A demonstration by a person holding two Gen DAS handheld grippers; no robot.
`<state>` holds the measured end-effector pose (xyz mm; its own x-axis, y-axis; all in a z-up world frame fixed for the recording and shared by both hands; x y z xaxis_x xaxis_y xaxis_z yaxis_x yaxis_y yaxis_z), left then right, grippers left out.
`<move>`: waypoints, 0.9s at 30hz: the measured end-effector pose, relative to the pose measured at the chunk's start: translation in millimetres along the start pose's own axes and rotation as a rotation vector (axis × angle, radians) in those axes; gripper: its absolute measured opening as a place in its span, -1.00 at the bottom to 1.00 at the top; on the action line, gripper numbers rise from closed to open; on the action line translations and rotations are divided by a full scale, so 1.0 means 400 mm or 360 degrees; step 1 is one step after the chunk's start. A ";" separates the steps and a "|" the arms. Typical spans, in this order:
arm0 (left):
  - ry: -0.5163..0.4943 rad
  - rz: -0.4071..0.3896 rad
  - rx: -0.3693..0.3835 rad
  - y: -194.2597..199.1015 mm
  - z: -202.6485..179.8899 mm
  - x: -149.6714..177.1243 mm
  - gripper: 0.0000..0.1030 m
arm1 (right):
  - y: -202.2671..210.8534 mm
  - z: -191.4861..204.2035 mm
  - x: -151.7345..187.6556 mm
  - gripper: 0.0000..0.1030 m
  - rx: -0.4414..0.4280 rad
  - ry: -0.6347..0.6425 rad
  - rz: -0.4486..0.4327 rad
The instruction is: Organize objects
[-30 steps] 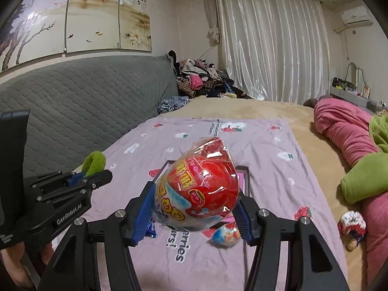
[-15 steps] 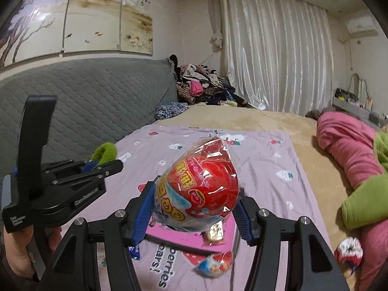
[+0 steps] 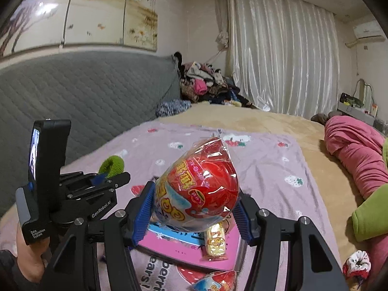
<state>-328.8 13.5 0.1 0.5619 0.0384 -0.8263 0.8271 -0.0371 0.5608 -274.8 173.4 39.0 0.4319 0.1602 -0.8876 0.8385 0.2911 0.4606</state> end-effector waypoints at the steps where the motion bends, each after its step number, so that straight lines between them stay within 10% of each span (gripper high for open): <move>1: 0.0009 0.0012 0.0006 -0.014 0.003 0.012 -0.78 | -0.022 0.003 0.011 0.16 -0.0001 0.0009 0.0021; 27: 0.0055 0.0265 0.0049 -0.251 0.097 0.204 -0.78 | -0.327 0.065 0.236 0.16 -0.0047 0.0032 0.0304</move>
<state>-366.5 -18.4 -125.5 0.6915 0.0633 -0.7196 0.7223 -0.0764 0.6874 -335.3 125.9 -105.2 0.5751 0.2341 -0.7838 0.7317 0.2813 0.6209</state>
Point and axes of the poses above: each gripper's, at about its wrist camera, not at the fingertips, and y roughly against the way its jaws point, z to its left, x to its underside, the point moved 7 cm from there along -y, roughly the way its jaws point, and after that the axes turned 1 degree about y, right-handed, at the moved point
